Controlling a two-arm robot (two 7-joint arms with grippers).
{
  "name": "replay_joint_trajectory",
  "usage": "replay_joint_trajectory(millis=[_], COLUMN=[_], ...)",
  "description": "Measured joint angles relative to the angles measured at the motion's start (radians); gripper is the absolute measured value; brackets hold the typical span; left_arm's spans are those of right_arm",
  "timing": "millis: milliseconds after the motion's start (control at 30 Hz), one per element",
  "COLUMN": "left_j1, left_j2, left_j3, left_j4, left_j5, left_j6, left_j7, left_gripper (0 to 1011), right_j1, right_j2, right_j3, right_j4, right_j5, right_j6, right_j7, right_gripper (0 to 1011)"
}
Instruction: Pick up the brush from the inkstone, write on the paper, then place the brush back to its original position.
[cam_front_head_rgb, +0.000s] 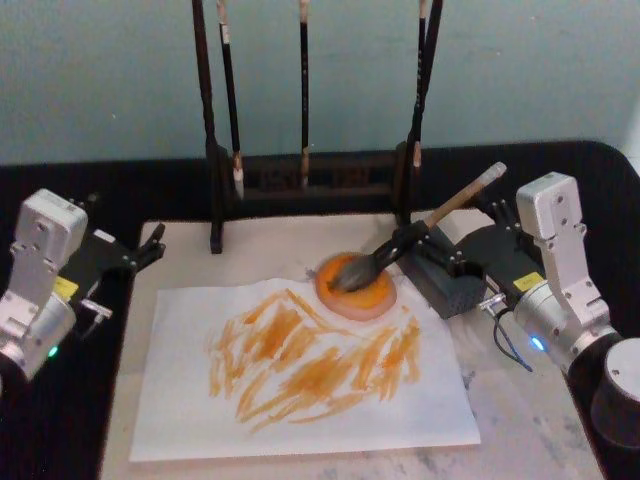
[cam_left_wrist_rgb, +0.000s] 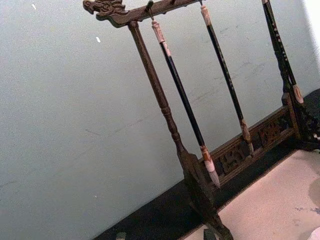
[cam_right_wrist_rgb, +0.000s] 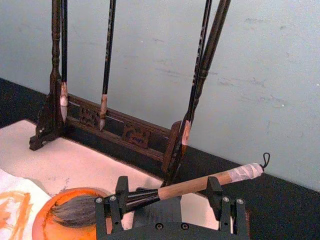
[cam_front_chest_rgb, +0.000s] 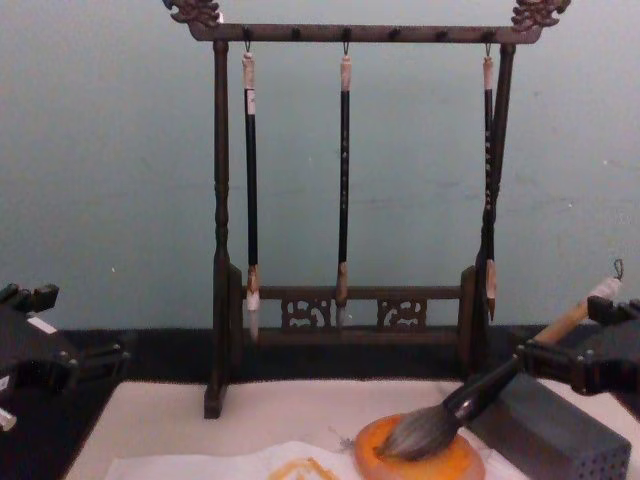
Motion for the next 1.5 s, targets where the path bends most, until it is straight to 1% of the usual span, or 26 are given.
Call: replay_joint_trajectory(millis=[100,1500], left_j1=[0.0,0.0], left_j2=[0.0,0.0], left_j3=[0.0,0.0], left_j4=[0.0,0.0], left_j5=[0.0,0.0], left_j6=[0.0,0.0], left_j7=[0.0,0.0], left_gripper=[1001,1001], right_j1=[-0.001,-0.002], right_j2=[-0.003,0.0], right_j3=[0.001,0.003], right_j4=[0.002,-0.001], right_j5=[-0.012,0.0], right_j6=[0.0,0.0], right_j7=[0.0,0.002], right_gripper=[1000,1000])
